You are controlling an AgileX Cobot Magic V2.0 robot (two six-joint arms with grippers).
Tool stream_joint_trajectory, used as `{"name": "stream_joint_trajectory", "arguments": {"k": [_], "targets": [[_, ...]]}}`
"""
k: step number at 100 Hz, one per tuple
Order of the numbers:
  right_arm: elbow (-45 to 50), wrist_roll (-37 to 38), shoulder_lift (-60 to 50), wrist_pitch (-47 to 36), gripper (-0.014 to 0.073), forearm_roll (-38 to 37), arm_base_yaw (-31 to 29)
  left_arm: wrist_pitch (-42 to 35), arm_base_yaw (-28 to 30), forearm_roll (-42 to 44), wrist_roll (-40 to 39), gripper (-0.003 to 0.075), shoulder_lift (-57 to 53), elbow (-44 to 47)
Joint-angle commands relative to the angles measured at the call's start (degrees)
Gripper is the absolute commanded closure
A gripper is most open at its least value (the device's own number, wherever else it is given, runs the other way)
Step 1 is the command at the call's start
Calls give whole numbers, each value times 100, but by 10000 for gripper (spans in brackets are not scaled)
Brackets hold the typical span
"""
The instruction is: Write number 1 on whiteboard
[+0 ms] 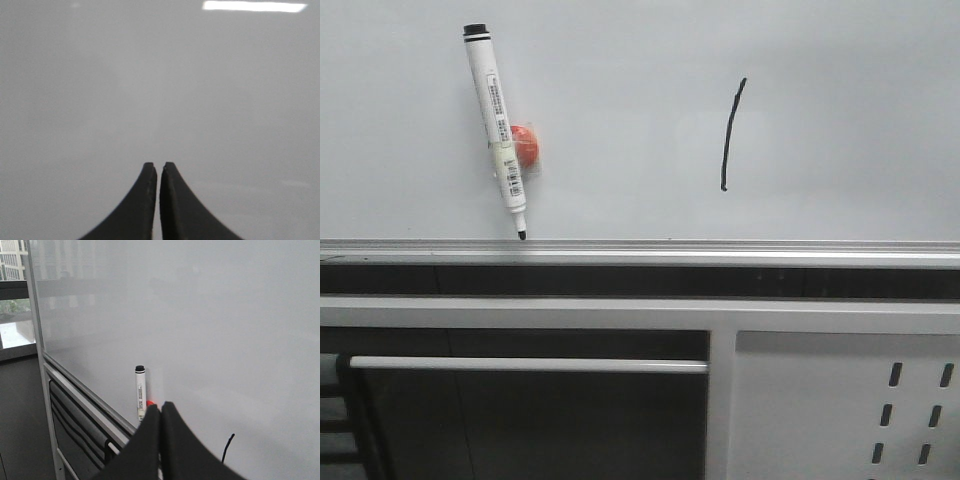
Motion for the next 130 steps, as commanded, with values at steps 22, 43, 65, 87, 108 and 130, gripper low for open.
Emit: {"name": "stream_joint_trajectory", "arguments": {"k": [22, 43, 65, 87, 108, 130], "targets": [[-154, -25, 16, -184, 669, -43, -4, 1813, 750, 2483, -2842, 738, -268, 431], [-154, -25, 16, -184, 669, -43, -4, 1911, 1186, 2720, -3862, 738, -552, 1167], [-154, -25, 16, -196, 669, -43, -4, 3004, 1211, 3158, -4089, 738, -562, 1164], [-154, -25, 16, -196, 669, -43, -4, 3515, 1211, 3168, -4089, 738, -562, 1164], [-154, -25, 16, -196, 669, -43, -4, 3505, 1211, 3311, -4079, 738, -562, 1164], [-154, -25, 16, -196, 669, -43, -4, 3505, 1211, 3595, -4185, 738, -562, 1164]]}}
